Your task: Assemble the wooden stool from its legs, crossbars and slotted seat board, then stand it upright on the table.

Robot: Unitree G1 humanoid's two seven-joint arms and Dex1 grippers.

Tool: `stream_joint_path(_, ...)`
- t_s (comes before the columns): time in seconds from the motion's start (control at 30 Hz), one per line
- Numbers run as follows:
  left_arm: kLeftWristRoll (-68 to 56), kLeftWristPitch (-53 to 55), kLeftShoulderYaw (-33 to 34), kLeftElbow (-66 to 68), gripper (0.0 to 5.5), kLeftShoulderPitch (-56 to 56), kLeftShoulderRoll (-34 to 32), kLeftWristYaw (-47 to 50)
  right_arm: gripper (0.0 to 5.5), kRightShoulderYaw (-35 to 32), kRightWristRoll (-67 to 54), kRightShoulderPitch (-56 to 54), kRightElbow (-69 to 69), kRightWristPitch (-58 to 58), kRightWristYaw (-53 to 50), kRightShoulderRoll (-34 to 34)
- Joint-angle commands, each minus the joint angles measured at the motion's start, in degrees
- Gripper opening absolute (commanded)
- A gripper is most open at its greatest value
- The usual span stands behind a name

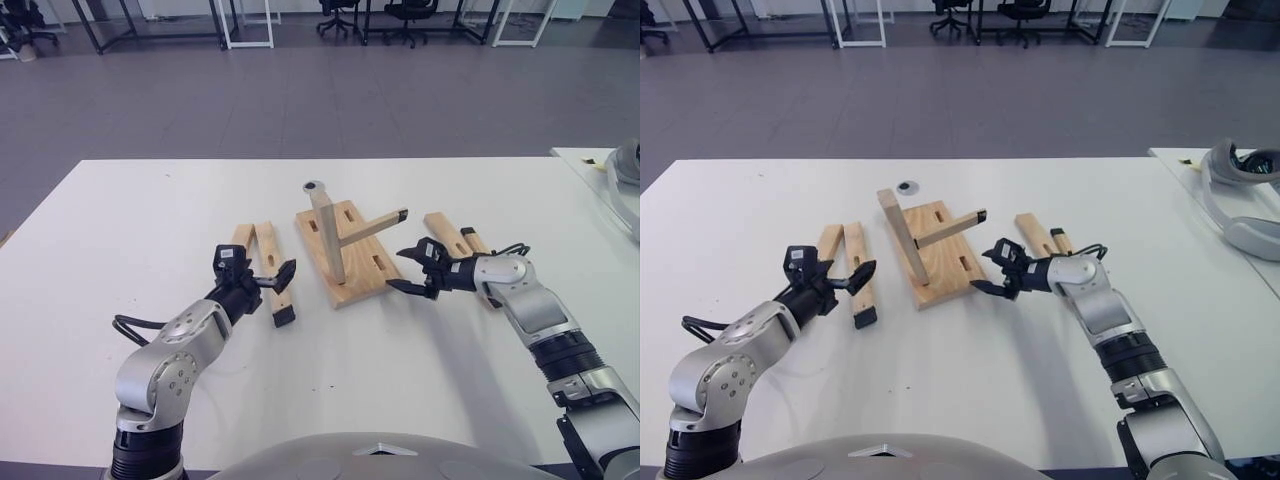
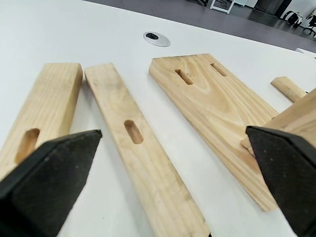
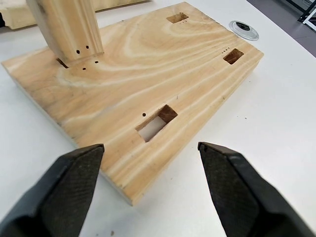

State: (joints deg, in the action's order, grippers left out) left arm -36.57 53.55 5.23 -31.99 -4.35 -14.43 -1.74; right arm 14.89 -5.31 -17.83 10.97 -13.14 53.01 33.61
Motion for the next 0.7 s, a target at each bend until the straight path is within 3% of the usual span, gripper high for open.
stream_joint_path(0.03,-0.25,3.81,-1.06,-1.08,5.39,-1.78,0.59,0.78,3.57,1.28,2.39,2.32,2.07,-1.39,-1.18,-0.37)
stream_joint_path(0.43,7.24,4.35,-6.16,-1.47,5.39,-9.09,-2.42,-0.07,3.57,1.86,2.47,3.37,1.56,-1.59,-2.9,-1.54)
stream_joint_path(0.7,10.57,7.03,-4.35,-6.08,3.94,-9.56,-3.04,1.83,3.57,2.46,2.81,3.57,1.23,-1.78,-3.32,-1.8)
